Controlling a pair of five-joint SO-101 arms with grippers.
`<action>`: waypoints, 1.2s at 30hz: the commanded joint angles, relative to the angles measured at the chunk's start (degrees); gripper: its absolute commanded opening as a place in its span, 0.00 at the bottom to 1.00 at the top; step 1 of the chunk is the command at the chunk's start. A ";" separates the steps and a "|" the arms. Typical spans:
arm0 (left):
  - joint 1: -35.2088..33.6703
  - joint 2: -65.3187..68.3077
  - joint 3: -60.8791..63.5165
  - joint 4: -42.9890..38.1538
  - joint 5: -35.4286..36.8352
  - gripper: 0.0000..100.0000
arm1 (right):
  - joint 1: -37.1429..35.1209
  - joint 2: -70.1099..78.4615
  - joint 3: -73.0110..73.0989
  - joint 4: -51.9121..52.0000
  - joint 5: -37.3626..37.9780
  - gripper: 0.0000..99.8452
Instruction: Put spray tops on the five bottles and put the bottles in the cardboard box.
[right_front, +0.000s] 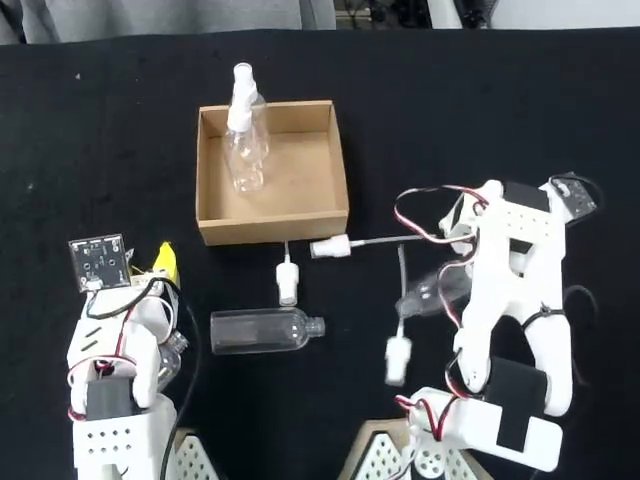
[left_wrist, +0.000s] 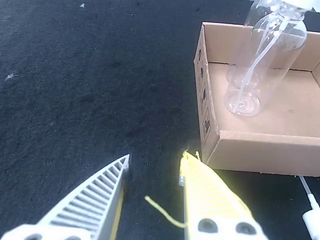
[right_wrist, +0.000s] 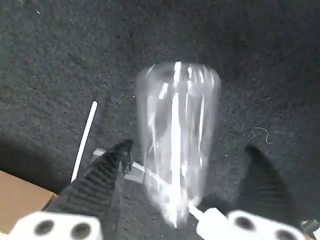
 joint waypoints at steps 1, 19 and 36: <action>-0.04 -0.44 1.45 0.09 0.26 0.16 | 1.76 0.04 -0.31 -0.62 -0.62 0.33; -0.31 -0.44 1.45 0.00 0.26 0.16 | 1.49 -6.02 -0.66 -0.53 0.44 0.33; -0.40 -0.44 1.45 -0.09 0.26 0.16 | 1.67 -10.51 -0.75 3.60 26.20 0.34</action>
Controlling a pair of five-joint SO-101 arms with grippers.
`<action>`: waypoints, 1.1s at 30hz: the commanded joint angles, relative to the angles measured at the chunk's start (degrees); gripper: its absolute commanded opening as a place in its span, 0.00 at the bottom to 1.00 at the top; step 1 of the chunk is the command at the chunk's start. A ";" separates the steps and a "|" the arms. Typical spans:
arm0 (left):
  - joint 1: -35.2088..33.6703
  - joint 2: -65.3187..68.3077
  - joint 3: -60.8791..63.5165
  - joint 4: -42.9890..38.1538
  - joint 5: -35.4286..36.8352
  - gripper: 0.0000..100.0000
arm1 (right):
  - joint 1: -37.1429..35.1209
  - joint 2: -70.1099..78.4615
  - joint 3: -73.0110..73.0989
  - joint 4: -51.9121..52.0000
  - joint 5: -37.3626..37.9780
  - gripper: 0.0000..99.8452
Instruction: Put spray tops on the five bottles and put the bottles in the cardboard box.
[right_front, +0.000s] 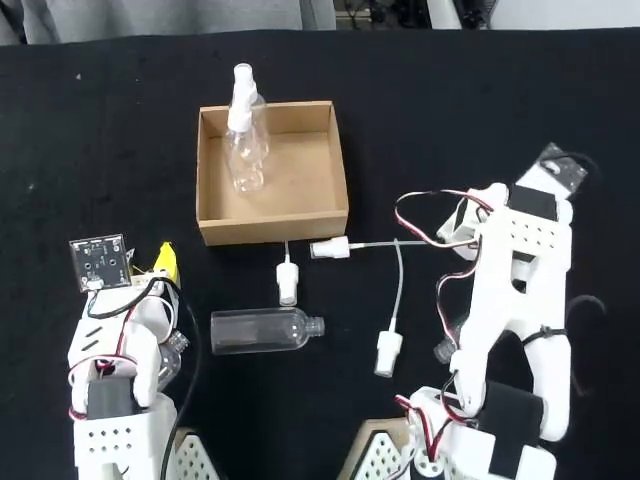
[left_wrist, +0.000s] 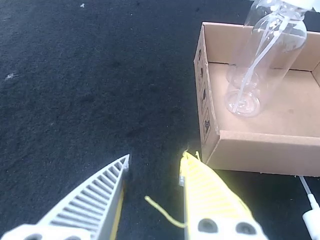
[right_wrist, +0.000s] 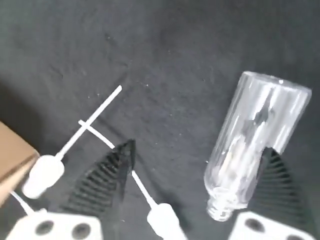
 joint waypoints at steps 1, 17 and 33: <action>-0.40 -0.44 1.45 -0.09 0.26 0.16 | 1.85 -3.47 -0.75 0.79 7.12 0.34; -0.31 -0.44 1.45 -0.09 0.18 0.16 | 2.02 -3.47 -0.84 9.49 40.44 0.34; -0.22 -0.44 1.45 0.00 0.18 0.16 | 2.02 -3.47 -0.31 11.43 62.42 0.33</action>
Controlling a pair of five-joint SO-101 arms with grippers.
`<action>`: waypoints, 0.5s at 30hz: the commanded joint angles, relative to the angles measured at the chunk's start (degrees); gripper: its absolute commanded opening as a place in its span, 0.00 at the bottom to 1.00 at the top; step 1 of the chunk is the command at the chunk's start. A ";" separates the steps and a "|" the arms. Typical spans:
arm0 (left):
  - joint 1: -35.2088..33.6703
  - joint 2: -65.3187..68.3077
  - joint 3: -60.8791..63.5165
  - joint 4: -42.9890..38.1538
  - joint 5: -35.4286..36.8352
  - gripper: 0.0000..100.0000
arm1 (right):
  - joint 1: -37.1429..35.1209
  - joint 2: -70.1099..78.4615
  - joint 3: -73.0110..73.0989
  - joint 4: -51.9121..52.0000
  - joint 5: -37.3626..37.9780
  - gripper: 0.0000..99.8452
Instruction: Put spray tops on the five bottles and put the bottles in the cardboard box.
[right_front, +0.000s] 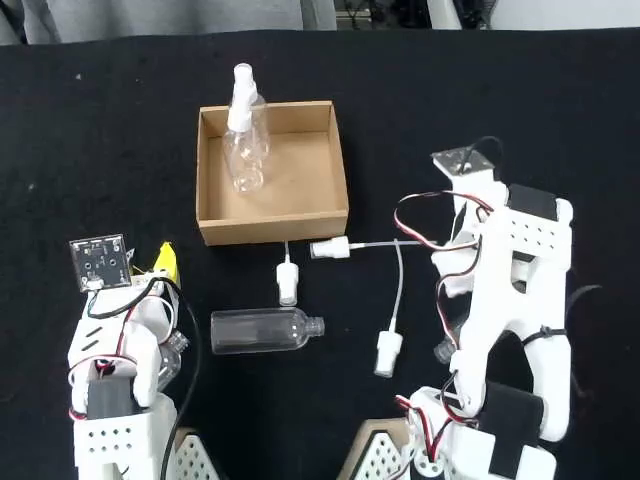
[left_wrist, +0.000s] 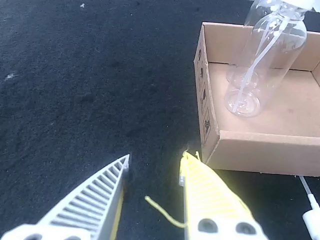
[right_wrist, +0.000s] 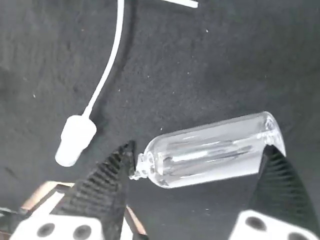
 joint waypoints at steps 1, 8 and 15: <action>-0.22 -0.44 1.45 0.00 0.18 0.16 | 2.02 -3.30 -0.31 1.76 2.46 0.33; -0.22 -0.44 1.45 0.00 0.18 0.16 | 2.11 -3.47 -0.31 2.99 9.32 0.33; -0.22 -0.44 1.45 0.00 0.18 0.16 | 2.11 -3.38 -0.48 2.99 12.40 0.33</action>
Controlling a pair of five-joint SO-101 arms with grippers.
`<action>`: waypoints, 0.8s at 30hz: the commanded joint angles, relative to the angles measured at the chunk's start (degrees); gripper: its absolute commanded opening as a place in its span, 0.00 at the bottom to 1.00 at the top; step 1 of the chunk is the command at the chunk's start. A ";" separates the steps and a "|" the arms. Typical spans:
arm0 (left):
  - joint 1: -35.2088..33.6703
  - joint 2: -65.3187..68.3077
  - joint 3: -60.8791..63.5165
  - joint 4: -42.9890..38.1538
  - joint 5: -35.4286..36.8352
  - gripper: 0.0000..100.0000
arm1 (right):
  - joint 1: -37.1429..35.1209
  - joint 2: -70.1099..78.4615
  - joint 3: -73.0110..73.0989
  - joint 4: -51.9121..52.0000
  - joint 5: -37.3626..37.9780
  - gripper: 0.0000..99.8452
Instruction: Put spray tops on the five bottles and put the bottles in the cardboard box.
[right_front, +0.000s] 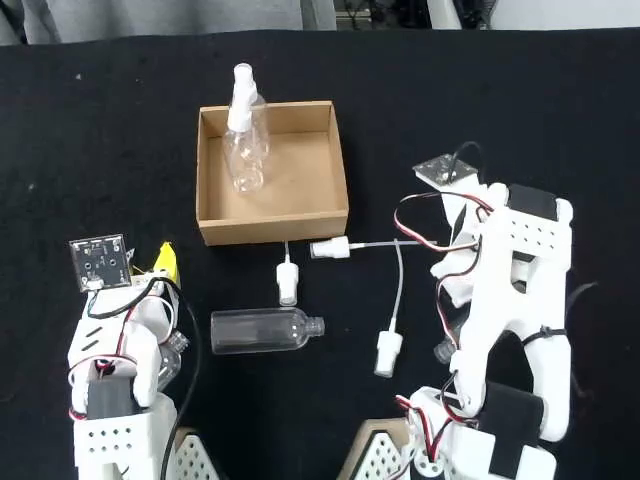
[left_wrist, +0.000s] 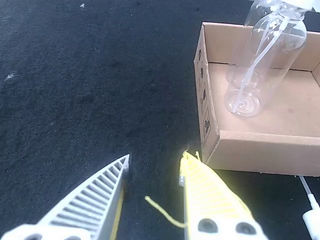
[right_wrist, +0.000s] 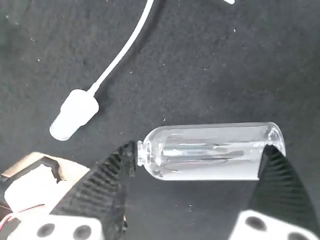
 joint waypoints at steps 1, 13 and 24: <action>-0.22 -0.44 1.45 0.00 0.18 0.16 | 2.11 -3.21 -0.31 0.53 3.69 0.33; -0.13 -0.44 1.45 0.00 0.18 0.16 | 2.11 -3.12 -0.40 0.53 15.12 0.33; -0.04 -0.44 1.45 0.09 0.18 0.16 | 2.20 -3.38 1.54 0.53 31.91 0.34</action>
